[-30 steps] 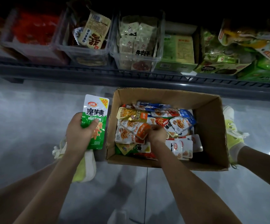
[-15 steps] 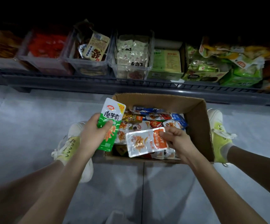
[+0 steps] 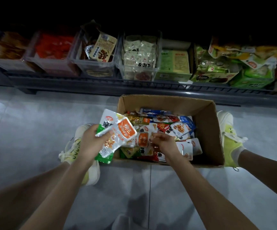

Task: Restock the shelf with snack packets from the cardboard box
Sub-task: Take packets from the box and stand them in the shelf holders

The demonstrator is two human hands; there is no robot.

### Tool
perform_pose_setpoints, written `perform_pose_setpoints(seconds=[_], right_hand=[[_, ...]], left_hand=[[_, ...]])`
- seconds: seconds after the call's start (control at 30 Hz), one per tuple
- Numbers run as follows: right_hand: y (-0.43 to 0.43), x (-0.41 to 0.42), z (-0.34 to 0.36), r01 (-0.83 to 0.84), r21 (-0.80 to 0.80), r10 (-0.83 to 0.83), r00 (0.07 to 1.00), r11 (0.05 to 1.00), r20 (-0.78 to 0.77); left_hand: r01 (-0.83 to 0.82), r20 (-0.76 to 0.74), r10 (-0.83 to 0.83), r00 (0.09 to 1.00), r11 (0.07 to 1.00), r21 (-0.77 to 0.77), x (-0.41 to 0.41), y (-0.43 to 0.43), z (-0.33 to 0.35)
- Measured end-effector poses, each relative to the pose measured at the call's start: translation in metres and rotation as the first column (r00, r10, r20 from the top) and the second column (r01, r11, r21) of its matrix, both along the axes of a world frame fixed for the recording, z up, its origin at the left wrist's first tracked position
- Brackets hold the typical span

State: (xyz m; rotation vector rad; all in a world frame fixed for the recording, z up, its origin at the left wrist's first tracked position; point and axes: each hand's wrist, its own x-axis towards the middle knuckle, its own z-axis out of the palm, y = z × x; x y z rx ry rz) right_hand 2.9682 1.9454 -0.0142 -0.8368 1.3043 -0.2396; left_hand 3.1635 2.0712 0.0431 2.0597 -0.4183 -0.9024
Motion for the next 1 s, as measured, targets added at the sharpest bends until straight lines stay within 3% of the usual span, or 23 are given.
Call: perform_pose_setpoints(seconds=[0.23,0.33,0.6,0.67,0.83,0.93,1.0], right_hand=[[0.001,0.017,-0.049,-0.056,0.085,0.074,0.970,0.995,-0.232],[0.001,0.030,-0.059,-0.063,0.151,0.101,0.960,0.986,-0.262],[0.001,0.042,-0.061,-0.042,0.126,0.074,0.962,0.991,-0.261],[-0.003,0.036,-0.053,-0.022,0.093,0.042,0.976,0.995,-0.214],[-0.027,-0.001,0.001,0.125,0.153,-0.140,0.986,0.980,0.094],[-0.036,-0.016,0.043,0.086,0.159,-0.122,0.965,0.984,0.234],[-0.034,-0.017,0.067,-0.001,0.095,-0.025,0.962,0.996,0.271]], left_hand=[[-0.205,0.034,0.207,0.978,0.978,-0.047,0.018,-0.006,-0.009],[-0.235,0.021,0.236,0.972,0.971,-0.050,0.020,-0.009,-0.017],[-0.226,0.010,0.227,0.974,0.973,-0.056,0.012,-0.016,-0.022],[-0.222,-0.014,0.222,0.975,0.972,-0.070,0.009,-0.019,-0.018],[-0.199,-0.020,0.198,0.980,0.974,-0.105,0.002,-0.021,-0.003],[-0.158,-0.039,0.154,0.987,0.981,-0.111,-0.004,-0.022,0.015],[-0.130,-0.067,0.122,0.990,0.984,-0.122,-0.009,-0.022,0.027]])
